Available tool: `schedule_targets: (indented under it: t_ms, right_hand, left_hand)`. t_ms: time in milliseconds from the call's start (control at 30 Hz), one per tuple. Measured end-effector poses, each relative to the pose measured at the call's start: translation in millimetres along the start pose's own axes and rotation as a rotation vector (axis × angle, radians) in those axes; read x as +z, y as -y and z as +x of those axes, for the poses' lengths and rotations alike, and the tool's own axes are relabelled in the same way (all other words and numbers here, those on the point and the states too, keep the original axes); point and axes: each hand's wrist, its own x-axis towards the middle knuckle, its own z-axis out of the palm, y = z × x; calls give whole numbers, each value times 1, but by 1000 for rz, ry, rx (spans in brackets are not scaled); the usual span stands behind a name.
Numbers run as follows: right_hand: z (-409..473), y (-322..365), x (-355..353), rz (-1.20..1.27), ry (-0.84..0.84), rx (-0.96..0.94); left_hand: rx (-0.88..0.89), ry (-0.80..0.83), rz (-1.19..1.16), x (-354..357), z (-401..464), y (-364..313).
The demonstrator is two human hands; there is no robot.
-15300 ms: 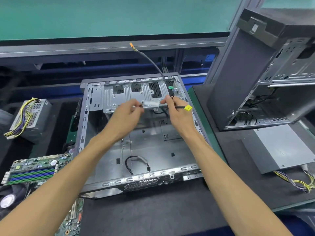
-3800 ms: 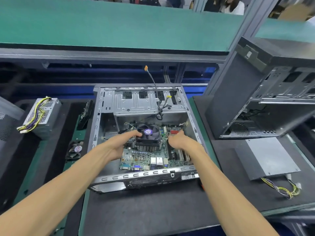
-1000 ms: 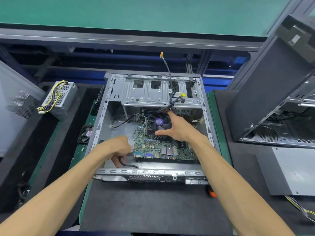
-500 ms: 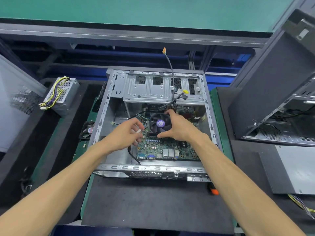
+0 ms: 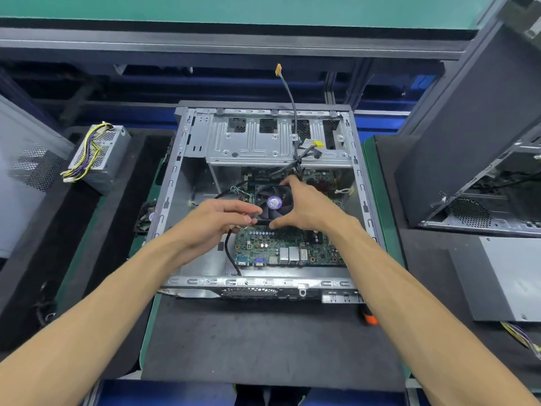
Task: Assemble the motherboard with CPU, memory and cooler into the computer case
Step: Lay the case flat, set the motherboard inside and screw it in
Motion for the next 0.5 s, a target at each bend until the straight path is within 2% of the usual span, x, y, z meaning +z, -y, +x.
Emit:
schedule_targets:
  t_ms: [167,333,500]
  right_hand:
    - [1,0,-1,0,5,3]
    - [1,-1,0,-3,5,1]
    - [0,0,-1,-3,10,0]
  left_hand:
    - [-33,96,-158,0,-1,-2]
    - [-59,165,-194,-5,1,0]
    - [-130,242,-108,-9,2,4]
